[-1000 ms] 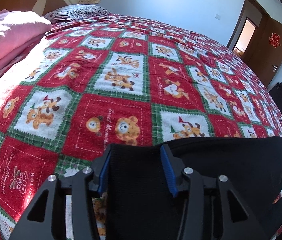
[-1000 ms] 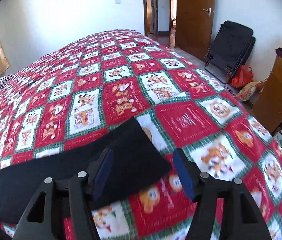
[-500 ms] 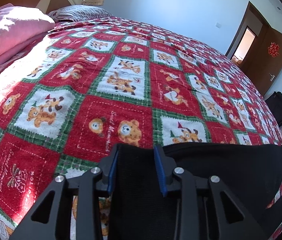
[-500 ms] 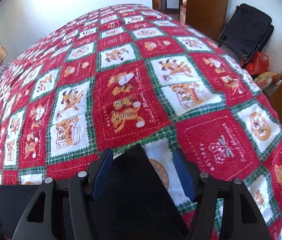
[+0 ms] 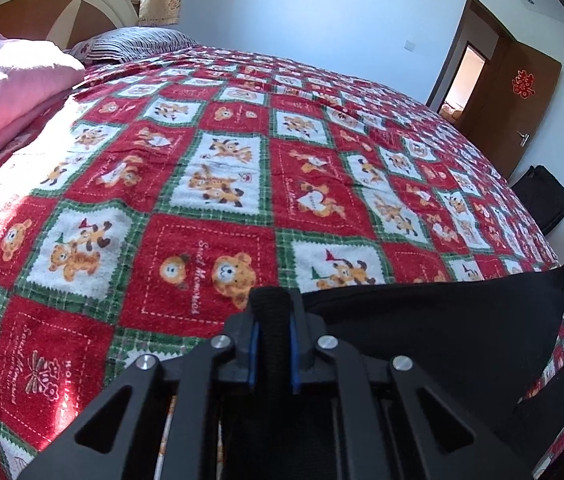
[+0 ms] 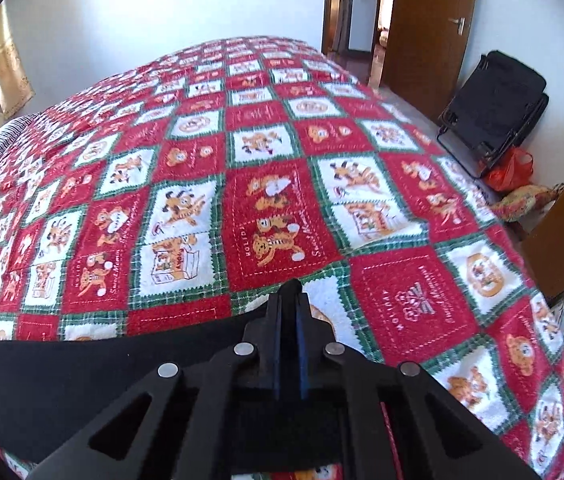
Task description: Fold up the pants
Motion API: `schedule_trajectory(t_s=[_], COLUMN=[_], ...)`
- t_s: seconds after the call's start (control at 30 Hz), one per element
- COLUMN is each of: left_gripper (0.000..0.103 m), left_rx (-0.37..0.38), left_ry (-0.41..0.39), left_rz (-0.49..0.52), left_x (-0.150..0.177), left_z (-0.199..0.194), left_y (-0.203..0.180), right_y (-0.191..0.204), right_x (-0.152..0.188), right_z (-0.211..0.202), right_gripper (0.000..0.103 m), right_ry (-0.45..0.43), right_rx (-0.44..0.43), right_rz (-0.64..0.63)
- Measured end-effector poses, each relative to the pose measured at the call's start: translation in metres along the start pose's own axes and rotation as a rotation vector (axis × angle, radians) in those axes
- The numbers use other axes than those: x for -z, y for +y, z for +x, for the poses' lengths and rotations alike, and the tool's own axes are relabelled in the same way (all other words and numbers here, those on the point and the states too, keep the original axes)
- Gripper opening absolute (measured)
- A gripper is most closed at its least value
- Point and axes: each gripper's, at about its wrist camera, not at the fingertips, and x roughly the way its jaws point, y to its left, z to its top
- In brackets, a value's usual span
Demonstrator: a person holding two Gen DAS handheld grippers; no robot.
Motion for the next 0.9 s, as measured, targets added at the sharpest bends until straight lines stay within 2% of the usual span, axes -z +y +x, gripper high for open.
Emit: schedule_trajectory(t_s=[0.43, 0.73, 0.8, 0.9], left_gripper=[0.012, 0.012, 0.012, 0.012], left_rx=[0.048, 0.131, 0.146, 0.172], left_ry=[-0.102, -0.204, -0.228, -0.243], left_rz=[0.044, 0.038, 0.043, 0.048], left_x=[-0.001, 0.009, 0.013, 0.023], left_z=[-0.033, -0.065, -0.074, -0.086], left_y=[-0.008, -0.003, -0.003, -0.002], right_y=[-0.018, -0.043, -0.051, -0.071], right_x=[0.027, 0.060, 0.070, 0.086], right_z=[-0.076, -0.137, -0.150, -0.167], right_gripper=[0.006, 0.006, 0.000, 0.000], right_ry=[-0.152, -0.271, -0.296, -0.315], right_rx=[-0.015, -0.049, -0.036, -0.047], right_rz=[0.020, 0.062, 0.081, 0.134])
